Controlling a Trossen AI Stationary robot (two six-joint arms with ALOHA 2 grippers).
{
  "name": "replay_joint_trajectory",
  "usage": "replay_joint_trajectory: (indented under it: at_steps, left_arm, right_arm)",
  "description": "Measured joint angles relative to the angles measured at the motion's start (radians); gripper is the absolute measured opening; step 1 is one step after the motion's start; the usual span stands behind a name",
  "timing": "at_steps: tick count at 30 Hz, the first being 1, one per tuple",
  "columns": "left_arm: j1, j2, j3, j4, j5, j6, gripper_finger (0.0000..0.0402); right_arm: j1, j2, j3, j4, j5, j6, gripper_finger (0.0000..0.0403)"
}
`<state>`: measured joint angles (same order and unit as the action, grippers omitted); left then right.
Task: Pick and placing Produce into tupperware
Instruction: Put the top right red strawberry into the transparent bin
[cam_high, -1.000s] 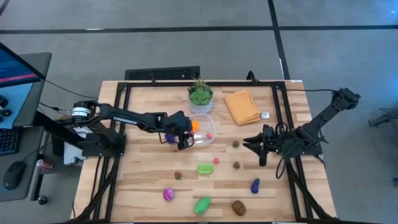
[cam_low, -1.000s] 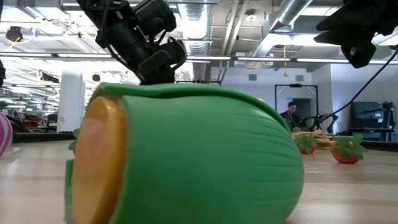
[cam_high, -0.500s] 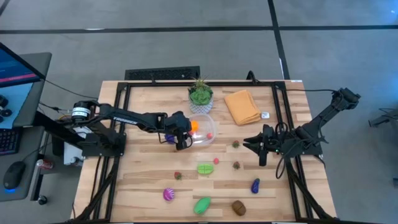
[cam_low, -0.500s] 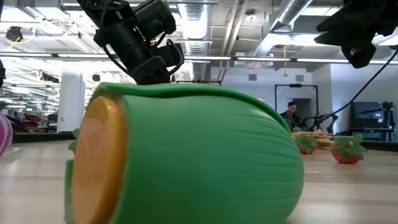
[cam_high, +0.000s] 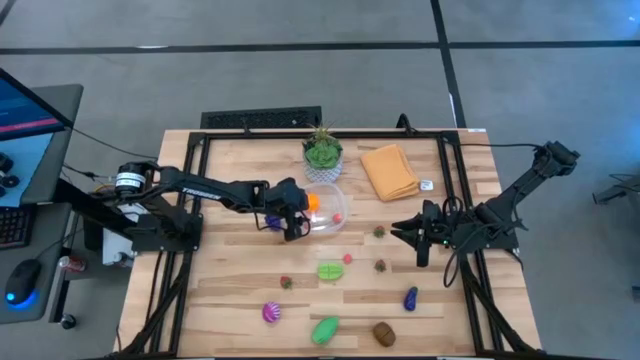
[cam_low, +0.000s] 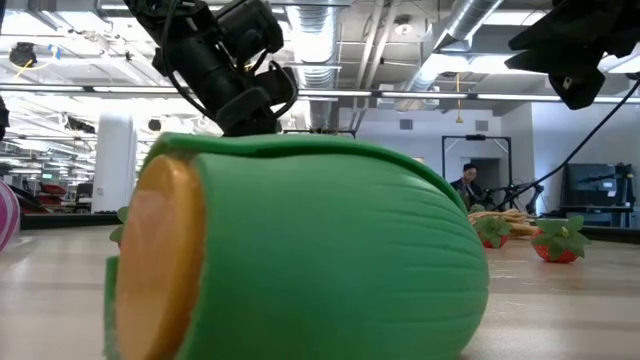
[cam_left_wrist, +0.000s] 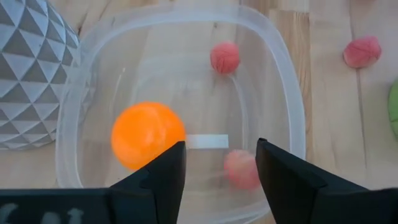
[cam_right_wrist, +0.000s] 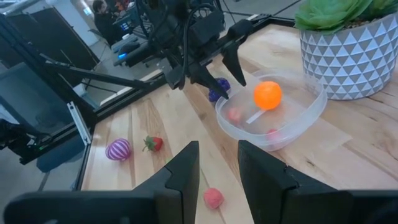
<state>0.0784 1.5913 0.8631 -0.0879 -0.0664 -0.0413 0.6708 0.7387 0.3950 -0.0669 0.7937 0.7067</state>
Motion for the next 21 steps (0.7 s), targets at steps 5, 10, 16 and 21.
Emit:
replay_joint_trajectory:
  at_steps: [5, 10, 16, 21]
  left_arm:
    - [0.0, -0.024, 0.01, 0.057, 0.069, -0.022, 0.0198]
    - [-0.008, -0.084, 0.074, -0.003, 0.127, -0.022, 0.0198]
    - [-0.05, -0.206, 0.082, -0.116, 0.129, -0.031, 0.0199]
    - [-0.116, -0.318, 0.082, -0.21, 0.069, -0.077, 0.0199]
  right_arm:
    - [-0.005, 0.003, 0.0, -0.01, -0.047, 0.001, 0.0133]
    - [-0.041, 0.007, 0.0, -0.051, -0.172, 0.002, 0.0133]
    - [-0.085, 0.009, 0.0, -0.249, -0.221, 0.025, 0.0133]
    - [-0.136, 0.052, 0.0, -0.331, -0.221, -0.005, 0.0134]
